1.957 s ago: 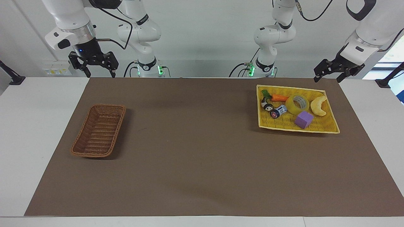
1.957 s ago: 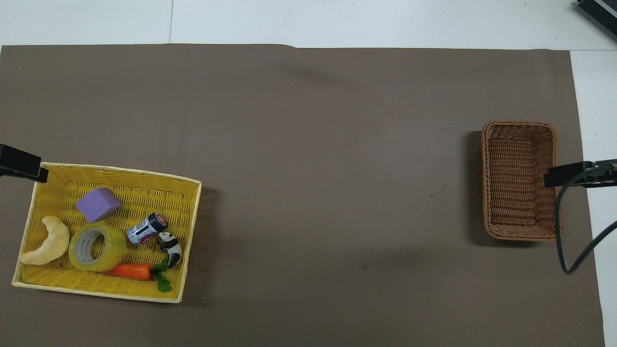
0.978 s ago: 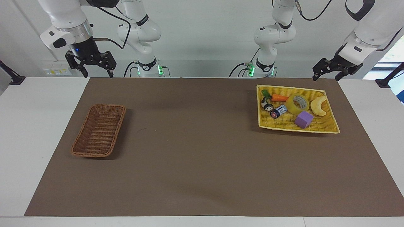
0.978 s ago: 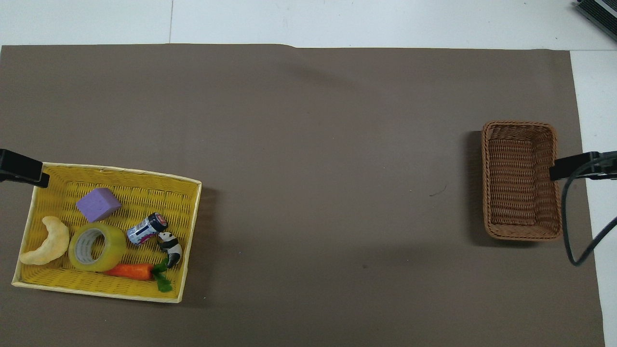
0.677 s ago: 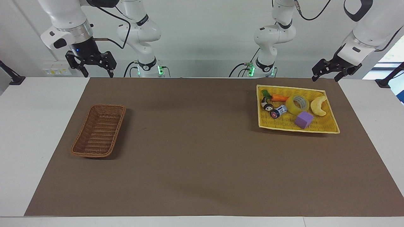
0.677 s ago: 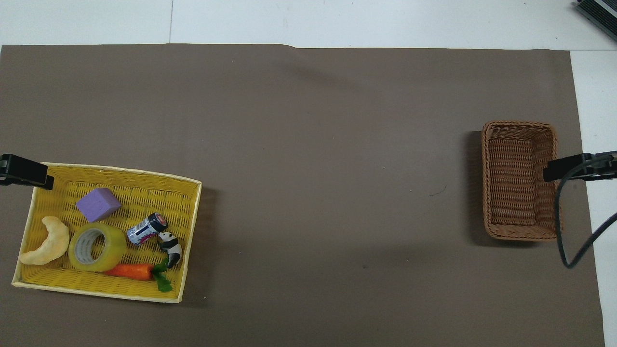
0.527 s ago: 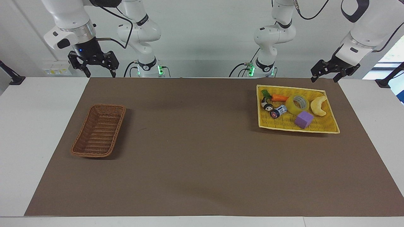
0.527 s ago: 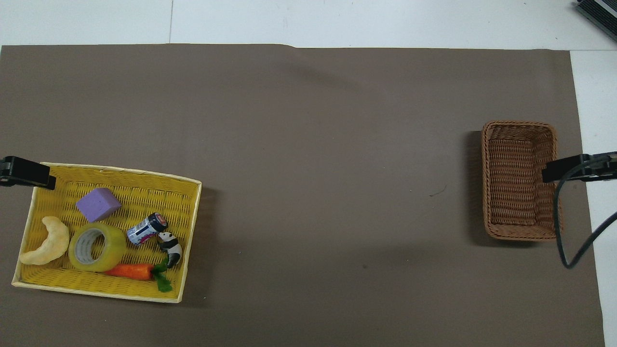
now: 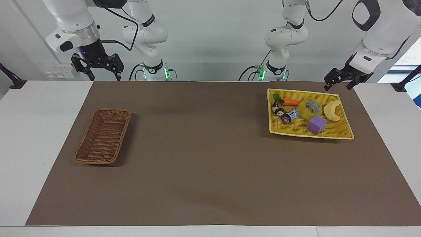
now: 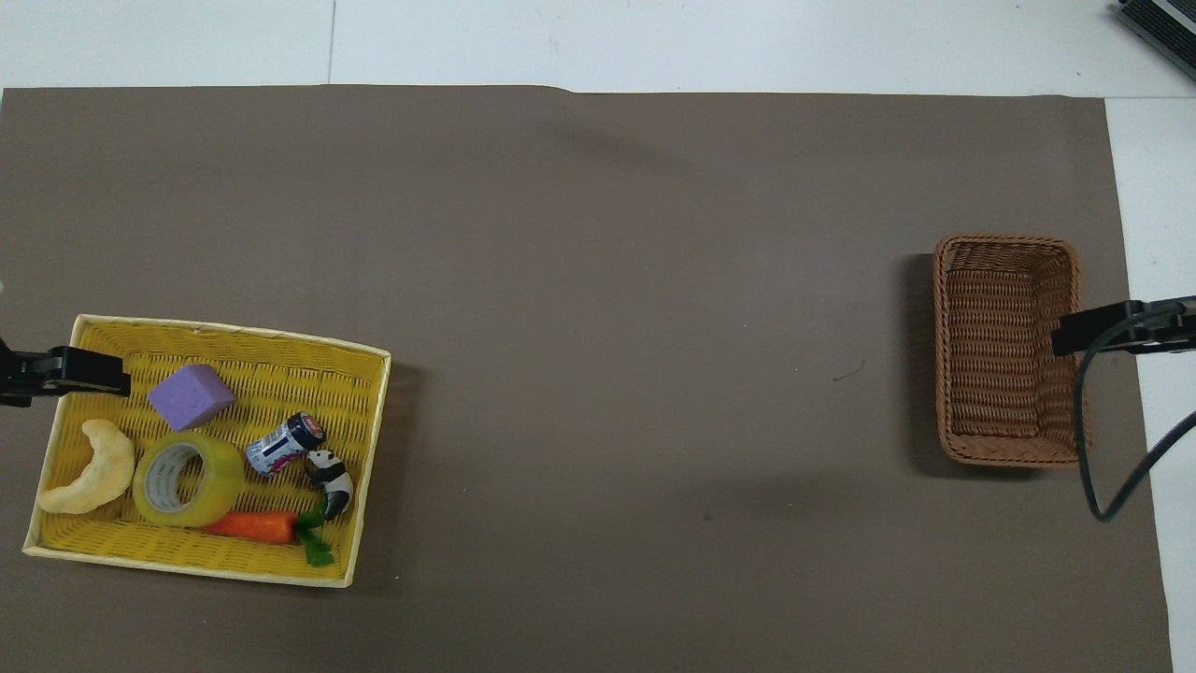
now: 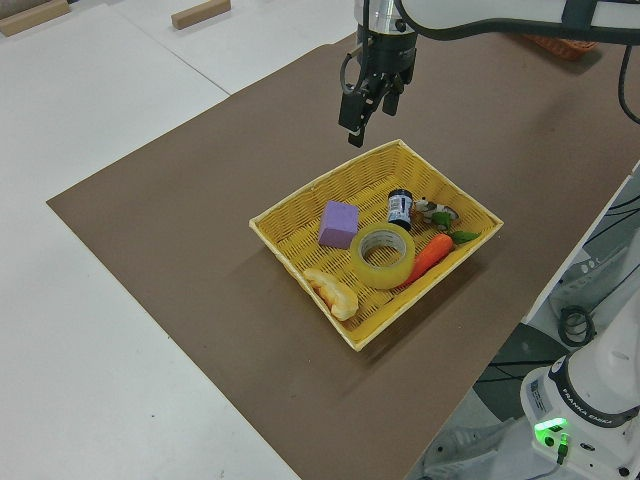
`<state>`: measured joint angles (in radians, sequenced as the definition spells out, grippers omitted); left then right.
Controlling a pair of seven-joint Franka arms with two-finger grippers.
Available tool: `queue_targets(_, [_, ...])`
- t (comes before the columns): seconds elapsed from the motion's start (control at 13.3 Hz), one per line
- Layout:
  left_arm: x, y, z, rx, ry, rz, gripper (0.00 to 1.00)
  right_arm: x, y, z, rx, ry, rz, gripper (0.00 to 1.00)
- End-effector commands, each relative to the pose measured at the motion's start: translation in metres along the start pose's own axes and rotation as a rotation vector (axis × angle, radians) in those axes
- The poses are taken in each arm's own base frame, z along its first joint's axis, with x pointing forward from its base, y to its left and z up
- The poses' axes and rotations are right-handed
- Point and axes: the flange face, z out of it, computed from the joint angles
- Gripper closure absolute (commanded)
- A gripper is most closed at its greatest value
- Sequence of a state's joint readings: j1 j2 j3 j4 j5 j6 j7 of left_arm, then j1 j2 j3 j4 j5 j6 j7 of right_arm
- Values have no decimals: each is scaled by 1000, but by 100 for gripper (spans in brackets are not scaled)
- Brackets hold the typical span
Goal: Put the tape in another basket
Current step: 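Reach the left gripper into the yellow tray and grasp the tape roll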
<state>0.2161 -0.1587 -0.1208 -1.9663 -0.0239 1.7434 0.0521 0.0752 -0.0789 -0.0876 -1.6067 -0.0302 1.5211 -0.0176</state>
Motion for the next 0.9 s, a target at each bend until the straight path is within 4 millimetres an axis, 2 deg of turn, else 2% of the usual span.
queue_targets(0.0, [-15, -19, 25, 13, 17, -36, 0, -8, 4, 1, 24, -6, -28, 0])
queue_targets(0.08, [-17, -26, 38, 4, 7, -48, 0, -8, 4, 1, 24, -7, -28, 0])
queue_targets(0.45, [-35, -89, 114, -100, -40, 28, 0, -11, 0, 4, 26, -16, -29, 0])
queue_targets(0.6, [-43, -101, 158, -143, -65, 17, 0, -12, -4, 5, 28, -22, -38, 0])
queue_targets(0.83, [-47, -101, 187, -171, -76, 22, 10, -12, -5, 5, 28, -22, -43, 0])
